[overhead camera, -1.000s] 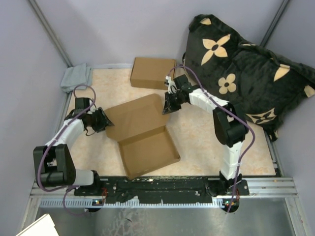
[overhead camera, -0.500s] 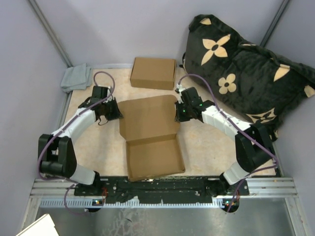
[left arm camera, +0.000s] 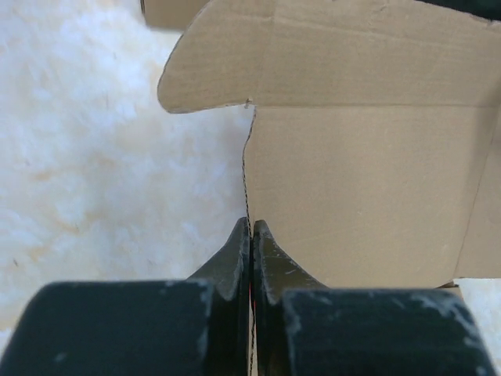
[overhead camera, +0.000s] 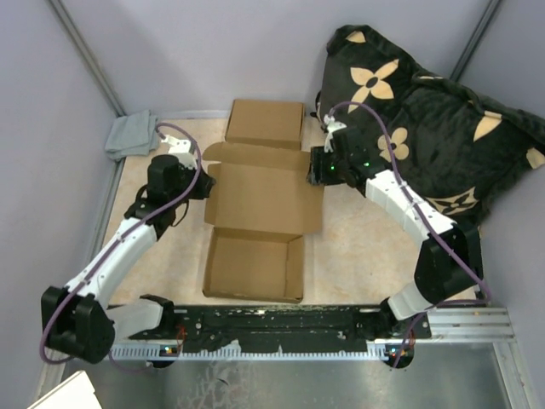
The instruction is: Fold the paper box
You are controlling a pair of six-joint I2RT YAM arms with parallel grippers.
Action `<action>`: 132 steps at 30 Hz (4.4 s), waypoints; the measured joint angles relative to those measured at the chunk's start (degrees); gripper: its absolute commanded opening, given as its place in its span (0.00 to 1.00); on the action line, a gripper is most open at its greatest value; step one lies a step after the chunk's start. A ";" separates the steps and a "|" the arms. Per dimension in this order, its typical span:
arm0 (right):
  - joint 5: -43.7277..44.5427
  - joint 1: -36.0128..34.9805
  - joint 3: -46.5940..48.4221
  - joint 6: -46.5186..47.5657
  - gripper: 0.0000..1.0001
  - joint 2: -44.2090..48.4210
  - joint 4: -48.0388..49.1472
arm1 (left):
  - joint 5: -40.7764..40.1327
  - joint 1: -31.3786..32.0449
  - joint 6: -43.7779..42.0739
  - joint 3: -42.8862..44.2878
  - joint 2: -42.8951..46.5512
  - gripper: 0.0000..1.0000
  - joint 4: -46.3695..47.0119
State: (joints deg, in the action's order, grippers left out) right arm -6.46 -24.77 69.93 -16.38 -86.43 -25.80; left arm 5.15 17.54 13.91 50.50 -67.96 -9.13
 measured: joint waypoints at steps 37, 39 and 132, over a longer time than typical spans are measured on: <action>10.08 -4.31 -0.11 7.10 0.00 4.66 8.66 | 0.96 0.50 -8.37 -2.45 9.16 0.43 9.57; 11.39 -4.74 -2.27 7.67 0.00 5.53 11.58 | -0.26 0.55 -8.87 -1.40 9.16 0.44 7.78; 25.62 -9.22 -11.69 -2.36 0.49 13.46 6.86 | -5.62 2.99 -10.34 -0.11 6.27 0.00 2.80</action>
State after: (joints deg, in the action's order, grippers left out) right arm 19.16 -34.00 58.24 -18.74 -72.97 -18.94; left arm -0.47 20.53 3.57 50.39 -61.69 -6.33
